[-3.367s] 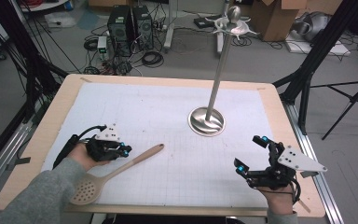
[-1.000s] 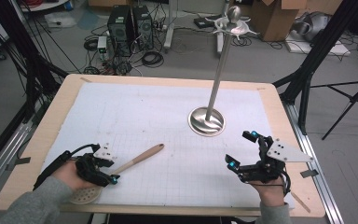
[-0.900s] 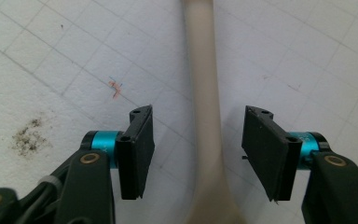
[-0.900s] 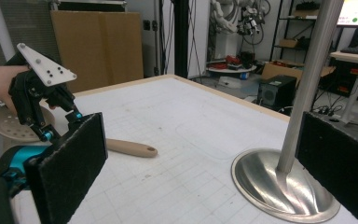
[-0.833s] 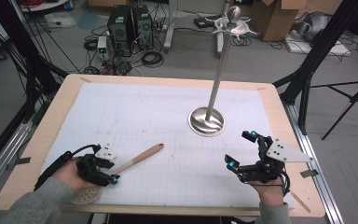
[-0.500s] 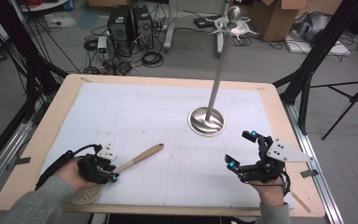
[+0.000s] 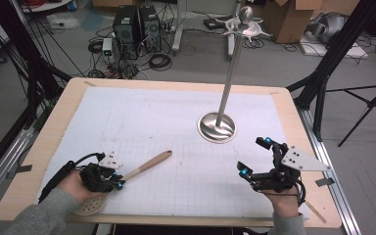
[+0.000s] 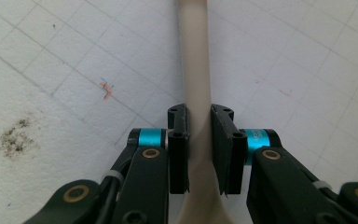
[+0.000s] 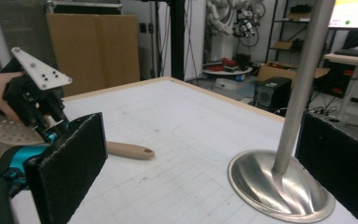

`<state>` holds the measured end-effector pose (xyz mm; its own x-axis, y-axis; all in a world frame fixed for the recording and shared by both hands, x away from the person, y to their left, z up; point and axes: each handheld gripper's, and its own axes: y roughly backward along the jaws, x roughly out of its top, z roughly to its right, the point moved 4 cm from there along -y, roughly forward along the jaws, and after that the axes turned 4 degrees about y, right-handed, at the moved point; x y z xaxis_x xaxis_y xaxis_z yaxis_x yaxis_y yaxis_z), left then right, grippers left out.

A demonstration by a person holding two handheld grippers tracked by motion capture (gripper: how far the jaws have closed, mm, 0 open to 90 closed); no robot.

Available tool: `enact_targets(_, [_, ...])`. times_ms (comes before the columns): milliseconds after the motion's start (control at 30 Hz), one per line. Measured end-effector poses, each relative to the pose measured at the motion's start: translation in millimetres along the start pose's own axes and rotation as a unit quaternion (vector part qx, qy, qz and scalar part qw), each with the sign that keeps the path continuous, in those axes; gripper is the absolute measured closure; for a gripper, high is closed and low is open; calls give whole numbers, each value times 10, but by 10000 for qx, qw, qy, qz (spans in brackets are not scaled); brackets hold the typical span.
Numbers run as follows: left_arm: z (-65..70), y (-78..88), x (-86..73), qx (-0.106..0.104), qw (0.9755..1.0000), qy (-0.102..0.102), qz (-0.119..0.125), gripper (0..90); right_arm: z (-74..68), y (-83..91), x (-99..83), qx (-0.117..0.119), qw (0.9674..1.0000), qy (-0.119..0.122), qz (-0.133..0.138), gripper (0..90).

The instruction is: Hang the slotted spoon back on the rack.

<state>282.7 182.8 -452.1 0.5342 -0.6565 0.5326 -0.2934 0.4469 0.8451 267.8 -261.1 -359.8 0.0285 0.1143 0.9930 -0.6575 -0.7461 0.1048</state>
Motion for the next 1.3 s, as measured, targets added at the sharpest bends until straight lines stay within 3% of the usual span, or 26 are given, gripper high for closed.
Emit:
enact_targets(200, [53, 7, -1, 152, 9997, -191, 31, 779, 20, 8, -9, -7, 10000, -29, 11, 11])
enact_targets(433, [105, 27, 22, -2, 9996, -282, 68, 779, 18, -14, -36, 44, 10000, -54, -60, 11])
enact_targets(967, [-19, 232, 321, -221, 9980, 65, 588, 780, 75, 72, -98, -37, 9999, -132, -63, 11])
enact_targets(1100, [-27, 301, 473, -360, 9956, 164, 848, 779, 86, 113, -96, -91, 9999, -138, -47, 11])
enact_targets(1300, [-24, 406, 687, -384, 9924, 111, 1162, 779, 75, 138, -93, -119, 9998, -139, -48, 11])
